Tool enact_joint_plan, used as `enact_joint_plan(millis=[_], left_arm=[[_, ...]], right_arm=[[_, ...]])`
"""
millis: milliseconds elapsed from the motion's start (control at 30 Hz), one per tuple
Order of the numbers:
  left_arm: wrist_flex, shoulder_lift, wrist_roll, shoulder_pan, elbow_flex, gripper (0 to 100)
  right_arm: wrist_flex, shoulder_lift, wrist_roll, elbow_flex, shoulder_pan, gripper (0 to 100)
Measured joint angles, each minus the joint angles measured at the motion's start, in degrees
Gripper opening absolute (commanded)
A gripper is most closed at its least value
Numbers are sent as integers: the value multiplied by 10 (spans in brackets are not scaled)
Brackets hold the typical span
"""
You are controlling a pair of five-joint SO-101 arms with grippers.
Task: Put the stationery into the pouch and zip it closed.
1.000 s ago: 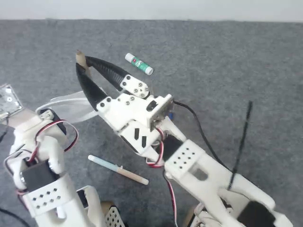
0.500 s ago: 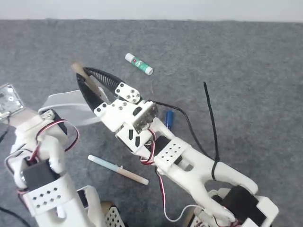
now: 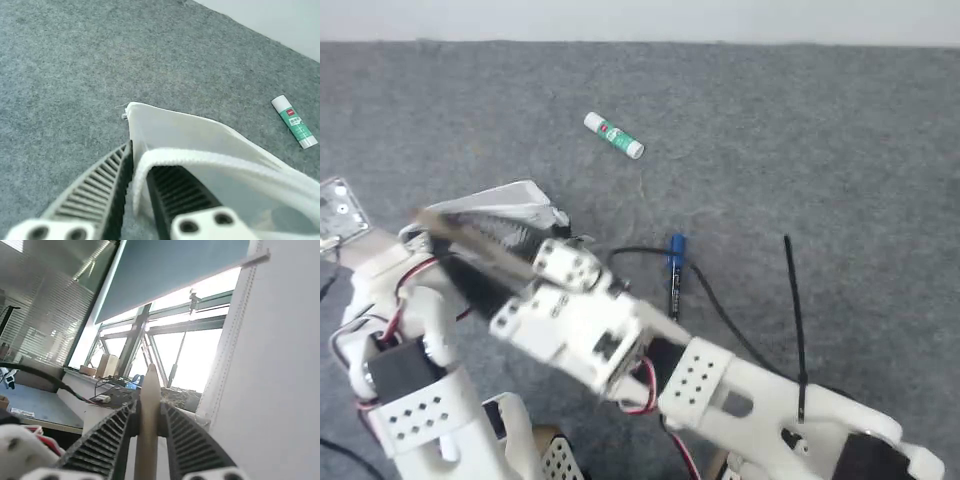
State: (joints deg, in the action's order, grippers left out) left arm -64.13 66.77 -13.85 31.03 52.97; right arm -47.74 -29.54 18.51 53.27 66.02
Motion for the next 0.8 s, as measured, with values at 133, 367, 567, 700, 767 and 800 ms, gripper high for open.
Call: enact_joint_plan(millis=[133,367,567,700,767,800], left_arm=[[0,0,0,0,0,10],[0,0,0,0,0,10],[0,0,0,-15,0,10],[0,0,0,-15,0,10],[0,0,0,-15,0,10],[0,0,0,-15,0,10]], right_arm=[[-18,25,22,-33,0,6],[-139,138,29,-84,-30,6],[-209,196,29,-96,-40,6],[-230,236,29,-109,-45,6],[-246,253,29,-111,-46,6],[-253,262,29,-111,-46,6]])
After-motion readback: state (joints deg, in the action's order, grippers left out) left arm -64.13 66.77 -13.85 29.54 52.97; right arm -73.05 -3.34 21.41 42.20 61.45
